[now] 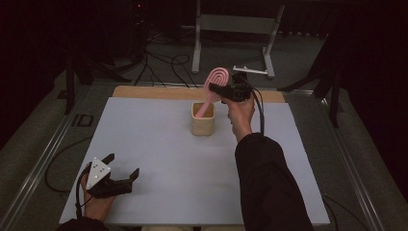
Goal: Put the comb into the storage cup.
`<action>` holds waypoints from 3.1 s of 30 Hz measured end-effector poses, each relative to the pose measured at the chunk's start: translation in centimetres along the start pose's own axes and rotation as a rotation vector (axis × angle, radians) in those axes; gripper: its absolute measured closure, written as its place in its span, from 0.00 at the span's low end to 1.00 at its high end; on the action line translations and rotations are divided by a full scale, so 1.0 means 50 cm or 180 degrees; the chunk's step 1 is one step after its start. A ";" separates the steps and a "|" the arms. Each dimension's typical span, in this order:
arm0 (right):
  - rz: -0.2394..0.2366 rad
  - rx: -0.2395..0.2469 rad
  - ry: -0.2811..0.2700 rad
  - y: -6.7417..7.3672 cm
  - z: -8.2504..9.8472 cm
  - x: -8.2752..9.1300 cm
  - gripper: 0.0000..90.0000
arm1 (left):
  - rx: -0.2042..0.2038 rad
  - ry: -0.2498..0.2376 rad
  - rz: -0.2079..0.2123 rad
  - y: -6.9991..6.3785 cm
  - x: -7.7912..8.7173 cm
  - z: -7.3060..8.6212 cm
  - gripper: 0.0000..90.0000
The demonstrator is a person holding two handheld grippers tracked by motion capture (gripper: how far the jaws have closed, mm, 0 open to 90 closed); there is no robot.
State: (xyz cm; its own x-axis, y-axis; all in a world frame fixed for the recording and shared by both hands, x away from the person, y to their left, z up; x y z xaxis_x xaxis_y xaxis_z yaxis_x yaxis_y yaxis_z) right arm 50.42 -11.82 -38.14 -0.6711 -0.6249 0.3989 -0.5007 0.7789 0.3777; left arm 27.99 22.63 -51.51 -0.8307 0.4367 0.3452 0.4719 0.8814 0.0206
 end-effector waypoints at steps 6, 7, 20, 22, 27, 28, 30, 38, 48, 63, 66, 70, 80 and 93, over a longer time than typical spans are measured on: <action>0.0004 0.0011 0.0010 0.001 0.002 -0.004 0.70 | -0.0002 0.0002 -0.0001 0.000 0.000 0.000 0.00; 0.0005 0.0009 0.0013 0.002 0.003 -0.005 0.70 | -0.0003 0.0003 0.0001 0.000 -0.001 0.000 0.00; 0.0026 0.0005 0.0044 -0.001 0.013 -0.013 0.70 | -0.0003 0.0006 -0.0004 0.000 0.000 0.001 0.00; 0.0027 0.0008 0.0052 -0.001 0.016 -0.015 0.70 | -0.0002 0.0005 -0.0004 0.000 0.000 0.001 0.00; 0.0030 0.0018 0.0061 -0.001 0.018 -0.018 0.70 | -0.0002 0.0002 -0.0004 0.001 0.000 0.001 0.00; 0.0032 0.0015 0.0064 -0.001 0.019 -0.019 0.70 | -0.0002 0.0001 -0.0004 0.001 0.000 0.001 0.00; 0.0033 0.0018 0.0068 -0.001 0.020 -0.020 0.70 | -0.0002 0.0001 -0.0004 0.000 0.000 0.001 0.00; 0.0033 0.0023 0.0083 0.000 0.025 -0.024 0.70 | -0.0001 -0.0001 -0.0002 0.000 0.000 0.001 0.00; 0.0042 0.0021 0.0108 -0.002 0.031 -0.028 0.70 | -0.0001 -0.0002 0.0001 0.000 0.000 0.000 0.00; 0.0041 0.0047 0.0154 -0.003 0.040 -0.037 0.70 | -0.0003 0.0001 0.0007 -0.001 -0.001 0.001 0.00; 0.0036 0.0049 0.0157 -0.002 0.041 -0.038 0.70 | -0.0003 0.0001 0.0008 -0.001 -0.002 0.001 0.00; 0.0038 0.0068 0.0165 -0.001 0.043 -0.040 0.70 | -0.0007 0.0006 0.0013 -0.001 -0.002 0.001 0.00; 0.0043 0.0107 0.0209 0.000 0.049 -0.045 0.70 | -0.0008 0.0003 0.0017 -0.002 -0.002 0.000 0.00; 0.0068 0.0067 0.0253 -0.011 0.067 -0.056 0.70 | -0.0011 0.0002 0.0019 -0.002 -0.001 0.000 0.00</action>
State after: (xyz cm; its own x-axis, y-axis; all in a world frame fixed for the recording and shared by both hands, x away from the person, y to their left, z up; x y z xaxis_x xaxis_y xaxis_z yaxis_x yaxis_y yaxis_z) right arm 50.75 -10.29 -42.26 -0.6365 -0.6098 0.4722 -0.4988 0.7924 0.3510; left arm 27.99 22.51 -51.54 -0.8277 0.4418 0.3460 0.4778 0.8782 0.0218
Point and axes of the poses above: each handheld gripper's, and its own axes: x roughly backward along the jaws, z roughly out of its underside, y roughly to its left, the point moved 5 cm from there along -x, roughly forward along the jaws, and after that the axes turned 1 degree about -y, right-handed, at the moved point
